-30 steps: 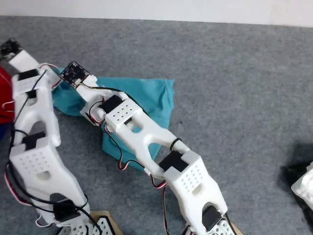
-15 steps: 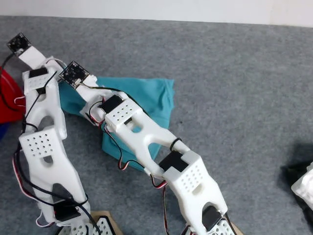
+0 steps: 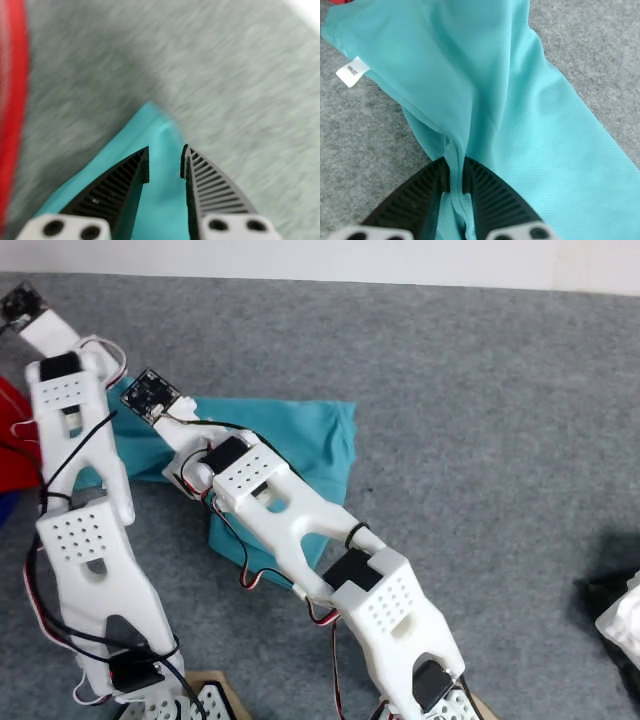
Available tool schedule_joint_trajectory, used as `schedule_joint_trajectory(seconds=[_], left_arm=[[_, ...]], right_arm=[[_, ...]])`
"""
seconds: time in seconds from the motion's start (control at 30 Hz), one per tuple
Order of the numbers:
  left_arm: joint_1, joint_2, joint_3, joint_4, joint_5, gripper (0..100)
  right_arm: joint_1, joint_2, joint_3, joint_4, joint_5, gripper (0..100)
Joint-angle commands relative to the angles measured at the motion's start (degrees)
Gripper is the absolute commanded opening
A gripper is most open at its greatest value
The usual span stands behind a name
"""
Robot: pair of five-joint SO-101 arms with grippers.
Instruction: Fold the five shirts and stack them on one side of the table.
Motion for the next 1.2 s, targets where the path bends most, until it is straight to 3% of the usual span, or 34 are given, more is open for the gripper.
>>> schedule_joint_trajectory(seconds=[0.0,0.07,0.13,0.67,0.8,0.97,1.17], left_arm=[[-3.6,-5.4,-3.6,20.8,0.1,6],[-4.6,-6.0,-2.6,27.0,-1.2,0],[-5.7,-6.1,-2.3,30.4,-3.8,1],[-10.5,-18.2,-2.7,40.5,-7.6,0],[-10.1,-18.9,8.4,38.9,-13.4,0],[-9.8,-27.1,23.4,33.0,-14.4,0],[-9.8,-46.3,52.8,14.8,-16.1,0]], right_arm=[[-0.5,-1.3,-0.8,-0.1,-0.4,0.6],[-0.5,-1.2,-0.8,-0.1,-0.4,0.6],[-0.5,-1.2,-0.8,-0.1,-0.4,0.6],[-0.5,-1.0,-0.8,-0.1,-0.4,0.6],[-0.5,-0.9,-0.8,-0.1,-0.4,0.6],[-0.5,-0.9,-0.8,-0.1,-0.4,0.6],[-0.4,-0.9,-0.8,-0.1,-0.4,0.6]])
